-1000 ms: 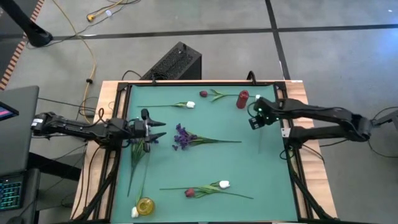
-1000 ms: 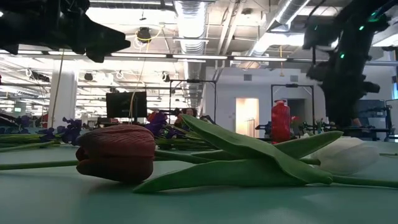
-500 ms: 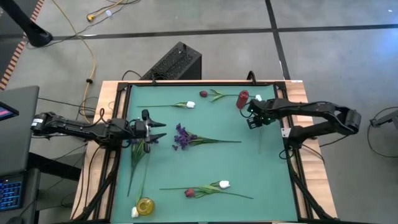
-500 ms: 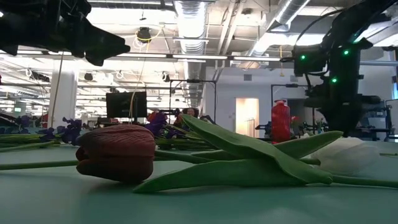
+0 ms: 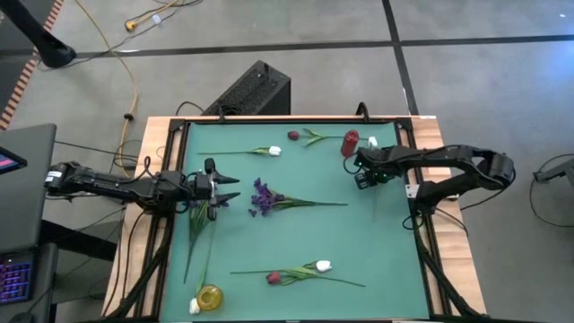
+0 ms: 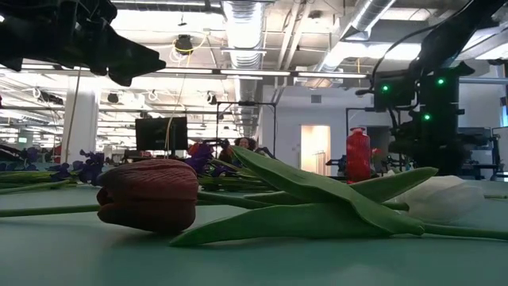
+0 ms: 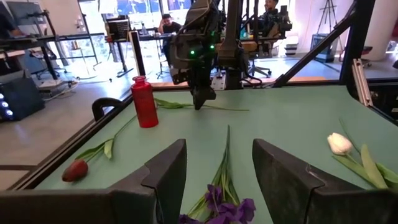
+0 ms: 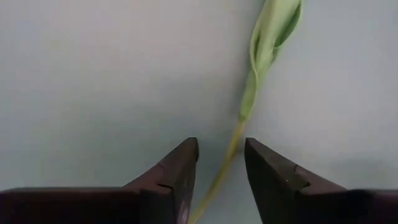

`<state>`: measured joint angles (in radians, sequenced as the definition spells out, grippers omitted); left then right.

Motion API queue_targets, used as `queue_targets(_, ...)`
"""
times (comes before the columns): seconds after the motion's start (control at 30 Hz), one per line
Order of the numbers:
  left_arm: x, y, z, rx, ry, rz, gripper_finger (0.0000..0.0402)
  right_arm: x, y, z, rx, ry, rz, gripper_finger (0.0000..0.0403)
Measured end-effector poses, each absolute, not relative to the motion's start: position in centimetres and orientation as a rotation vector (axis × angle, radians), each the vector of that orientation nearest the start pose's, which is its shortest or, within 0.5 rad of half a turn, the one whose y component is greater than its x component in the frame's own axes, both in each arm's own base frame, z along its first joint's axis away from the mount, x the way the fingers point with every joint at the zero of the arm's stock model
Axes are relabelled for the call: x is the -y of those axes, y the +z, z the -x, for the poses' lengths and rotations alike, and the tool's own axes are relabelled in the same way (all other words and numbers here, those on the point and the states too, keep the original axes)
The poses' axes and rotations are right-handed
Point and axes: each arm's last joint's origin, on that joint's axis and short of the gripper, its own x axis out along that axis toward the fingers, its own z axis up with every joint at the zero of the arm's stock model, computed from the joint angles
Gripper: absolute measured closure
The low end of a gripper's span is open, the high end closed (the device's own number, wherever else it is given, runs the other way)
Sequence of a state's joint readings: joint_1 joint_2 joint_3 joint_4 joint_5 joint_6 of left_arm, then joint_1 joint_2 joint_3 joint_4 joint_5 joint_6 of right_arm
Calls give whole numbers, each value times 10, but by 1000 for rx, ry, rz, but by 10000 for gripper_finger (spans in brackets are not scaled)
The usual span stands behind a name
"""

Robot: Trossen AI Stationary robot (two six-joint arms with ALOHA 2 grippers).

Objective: Sort flowers into vase by color
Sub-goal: Put the white tulip into the yellow vase

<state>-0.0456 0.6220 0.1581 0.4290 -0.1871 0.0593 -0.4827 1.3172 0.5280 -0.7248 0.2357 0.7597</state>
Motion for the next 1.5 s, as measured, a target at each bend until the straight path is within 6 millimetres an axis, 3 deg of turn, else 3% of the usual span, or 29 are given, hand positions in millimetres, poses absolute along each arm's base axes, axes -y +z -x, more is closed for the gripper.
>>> queue_targets(0.27, 1, 197, -148, -52, 143, -58, 228, 84, 142, -148, -1163, -1117, -812, 385)
queue_targets(0.5, 1, 197, -148, -52, 150, -58, 228, 85, 175, -152, -1069, -1108, -811, 376)
queue_targets(0.73, 1, 197, -148, -52, 151, -51, 228, 86, 239, -152, -850, -1260, -595, 388)
queue_targets(0.87, 1, 197, -148, -52, 152, -50, 228, 81, 275, -159, -674, -1217, -475, 382)
queue_targets(1.03, 1, 197, -148, -52, 152, -50, 228, 61, 310, -189, -396, -911, -336, 383)
queue_targets(1.23, -2, 194, -147, -91, 244, -76, 228, 16, 336, -236, -111, -494, -165, 382)
queue_targets(1.37, -5, 188, -145, -150, 363, -95, 228, -15, 334, -268, 12, -299, -74, 382)
queue_targets(1.5, -6, 184, -144, -190, 409, -94, 228, -43, 314, -304, 103, -131, 3, 382)
